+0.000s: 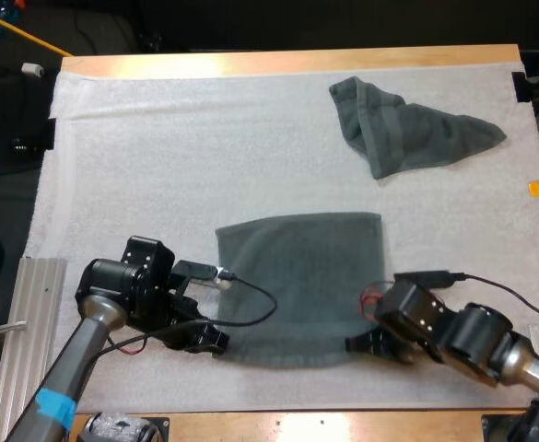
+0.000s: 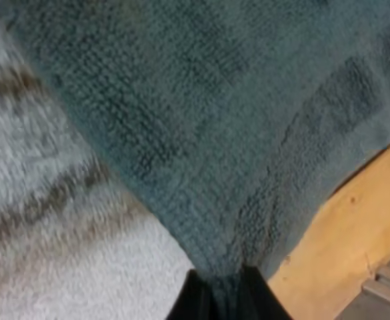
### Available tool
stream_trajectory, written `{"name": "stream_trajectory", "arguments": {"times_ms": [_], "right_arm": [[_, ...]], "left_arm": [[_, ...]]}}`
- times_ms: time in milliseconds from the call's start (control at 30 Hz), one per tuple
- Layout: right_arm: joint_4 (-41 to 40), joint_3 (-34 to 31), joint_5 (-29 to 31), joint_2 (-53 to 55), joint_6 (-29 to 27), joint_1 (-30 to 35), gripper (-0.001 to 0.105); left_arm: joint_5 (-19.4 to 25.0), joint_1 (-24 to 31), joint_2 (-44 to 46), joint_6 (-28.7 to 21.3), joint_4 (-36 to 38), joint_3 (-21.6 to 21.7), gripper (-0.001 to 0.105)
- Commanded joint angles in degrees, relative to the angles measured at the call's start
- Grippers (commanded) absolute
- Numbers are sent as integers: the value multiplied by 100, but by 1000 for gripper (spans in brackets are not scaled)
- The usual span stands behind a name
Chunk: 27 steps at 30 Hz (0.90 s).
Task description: Pick towel from pile, fold and stack
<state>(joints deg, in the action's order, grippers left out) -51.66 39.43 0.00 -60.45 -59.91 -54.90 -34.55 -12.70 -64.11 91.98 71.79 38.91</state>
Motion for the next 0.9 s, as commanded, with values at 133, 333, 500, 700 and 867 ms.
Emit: {"name": "stream_trajectory", "arguments": {"times_ms": [133,333,500,700,867], "right_arm": [[14,61,279,167,399,-177,0],[855,61,84,125,492,480,0],[1373,61,-647,-86,534,1301,0],[1836,61,-1104,-564,534,2084,0],[2181,61,-1105,-979,550,2435,0]], "left_arm": [[-251,-27,8,-68,-156,7,0],[-1212,126,-526,383,-951,7,0],[-2060,408,-1149,1025,-1848,7,0],[-2448,674,-1827,1717,-2773,7,0],[-2448,925,-2260,2142,-3362,7,0]]}}
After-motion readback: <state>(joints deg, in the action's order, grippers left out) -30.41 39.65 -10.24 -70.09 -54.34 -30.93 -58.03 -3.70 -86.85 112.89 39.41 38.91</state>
